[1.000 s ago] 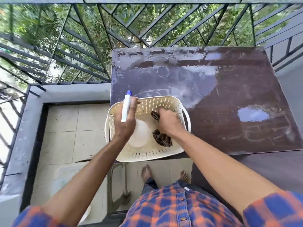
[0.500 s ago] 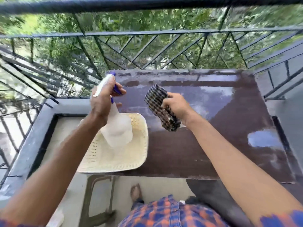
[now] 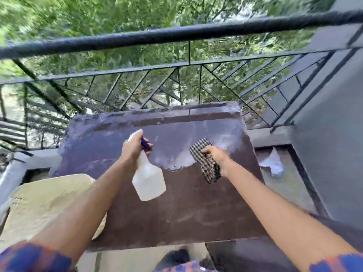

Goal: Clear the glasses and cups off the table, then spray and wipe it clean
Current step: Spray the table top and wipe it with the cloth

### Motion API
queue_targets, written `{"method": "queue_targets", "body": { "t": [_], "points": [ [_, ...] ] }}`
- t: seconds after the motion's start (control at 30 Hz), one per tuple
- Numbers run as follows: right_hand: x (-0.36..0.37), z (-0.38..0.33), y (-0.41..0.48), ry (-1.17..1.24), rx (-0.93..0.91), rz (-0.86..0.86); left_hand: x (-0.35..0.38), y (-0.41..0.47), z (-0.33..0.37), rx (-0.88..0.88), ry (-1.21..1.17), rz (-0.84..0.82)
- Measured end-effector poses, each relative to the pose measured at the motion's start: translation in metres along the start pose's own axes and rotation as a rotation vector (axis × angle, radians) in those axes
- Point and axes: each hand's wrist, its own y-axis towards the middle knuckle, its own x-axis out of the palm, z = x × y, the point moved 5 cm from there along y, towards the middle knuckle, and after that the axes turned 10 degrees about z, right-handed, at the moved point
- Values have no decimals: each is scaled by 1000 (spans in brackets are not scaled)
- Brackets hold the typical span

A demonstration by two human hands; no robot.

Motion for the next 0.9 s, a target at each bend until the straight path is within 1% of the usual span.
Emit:
{"method": "queue_targets", "body": {
  "t": [0.07,0.17,0.2,0.23,0.33,0.5,0.63,0.8,0.9],
  "points": [
    [-12,6,21,-4,7,46,17,16,-3,-39,16,16],
    [-23,-9,16,-7,-25,111,39,39,7,-39,42,45],
    [-23,-23,-1,-25,-51,142,44,48,11,-32,70,59],
    [-22,-31,-2,-72,-71,168,46,57,16,-28,91,77],
    [-15,-45,17,-176,-161,146,47,86,20,-56,138,106],
    [-3,-83,13,-438,-313,140,50,122,15,-40,240,157],
    [-2,-98,22,-591,-405,153,72,134,3,-108,174,53],
    [-10,-94,34,-605,-425,152,100,130,0,-72,190,7],
    [-21,-87,36,-622,-424,174,120,126,-2,-79,149,-35]
  ]
}}
